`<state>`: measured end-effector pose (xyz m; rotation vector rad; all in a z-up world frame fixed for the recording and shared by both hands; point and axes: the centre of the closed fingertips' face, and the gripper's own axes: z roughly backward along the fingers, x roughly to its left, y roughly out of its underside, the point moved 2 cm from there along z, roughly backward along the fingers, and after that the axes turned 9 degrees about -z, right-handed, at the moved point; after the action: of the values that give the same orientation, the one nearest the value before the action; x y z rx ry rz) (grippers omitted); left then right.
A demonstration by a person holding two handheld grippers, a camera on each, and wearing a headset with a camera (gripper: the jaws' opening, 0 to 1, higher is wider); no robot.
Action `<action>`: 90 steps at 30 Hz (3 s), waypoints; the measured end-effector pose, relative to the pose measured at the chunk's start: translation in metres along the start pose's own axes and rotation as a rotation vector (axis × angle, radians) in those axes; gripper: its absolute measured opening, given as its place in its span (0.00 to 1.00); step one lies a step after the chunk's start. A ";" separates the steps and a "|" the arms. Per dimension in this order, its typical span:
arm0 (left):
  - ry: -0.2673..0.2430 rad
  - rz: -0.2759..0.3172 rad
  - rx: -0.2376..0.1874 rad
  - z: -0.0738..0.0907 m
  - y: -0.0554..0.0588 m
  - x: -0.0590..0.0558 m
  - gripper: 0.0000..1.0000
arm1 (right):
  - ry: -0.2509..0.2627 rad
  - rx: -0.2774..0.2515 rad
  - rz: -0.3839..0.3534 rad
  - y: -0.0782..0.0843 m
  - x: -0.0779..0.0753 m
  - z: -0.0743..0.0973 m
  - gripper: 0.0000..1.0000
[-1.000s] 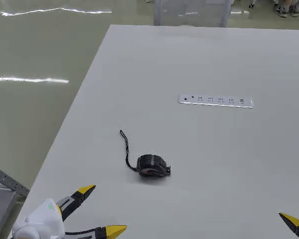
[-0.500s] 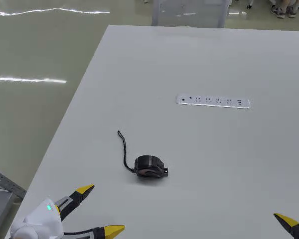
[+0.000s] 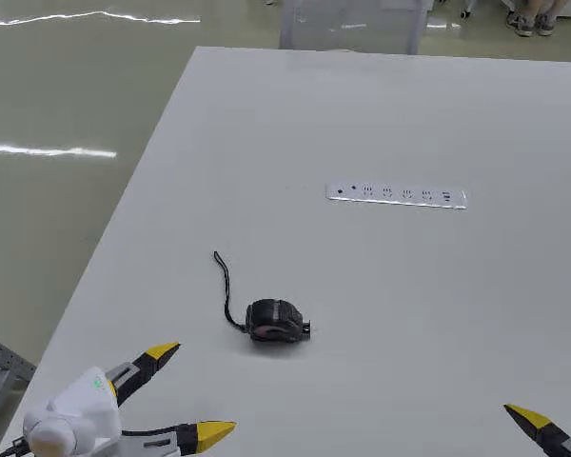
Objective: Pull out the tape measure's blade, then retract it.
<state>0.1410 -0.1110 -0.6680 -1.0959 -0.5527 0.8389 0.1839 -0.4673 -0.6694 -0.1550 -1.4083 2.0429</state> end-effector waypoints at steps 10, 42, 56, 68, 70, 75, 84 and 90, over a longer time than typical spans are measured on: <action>0.009 -0.019 -0.001 -0.012 -0.005 0.009 0.83 | -0.019 0.002 0.012 -0.003 -0.006 -0.004 0.69; 0.086 -0.063 0.039 -0.061 -0.013 0.025 0.79 | -0.094 0.018 0.062 -0.017 -0.019 -0.030 0.68; 0.137 -0.096 0.074 -0.083 -0.010 0.033 0.77 | -0.132 0.022 0.065 -0.021 -0.022 -0.044 0.67; 0.177 -0.117 0.076 -0.098 -0.008 0.039 0.72 | -0.170 0.023 0.081 -0.024 -0.023 -0.055 0.65; 0.183 -0.130 0.081 -0.101 -0.006 0.040 0.73 | -0.175 0.026 0.082 -0.025 -0.023 -0.057 0.65; 0.206 -0.140 0.097 -0.108 -0.002 0.040 0.72 | -0.184 0.029 0.081 -0.025 -0.023 -0.061 0.65; 0.233 -0.152 0.114 -0.121 0.002 0.044 0.68 | -0.206 0.041 0.071 -0.024 -0.020 -0.065 0.64; 0.241 -0.169 0.113 -0.128 0.002 0.047 0.65 | -0.210 0.043 0.071 -0.025 -0.021 -0.067 0.64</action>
<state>0.2640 -0.1415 -0.7179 -1.0149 -0.3846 0.5745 0.2403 -0.4203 -0.6810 0.0288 -1.5017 2.1982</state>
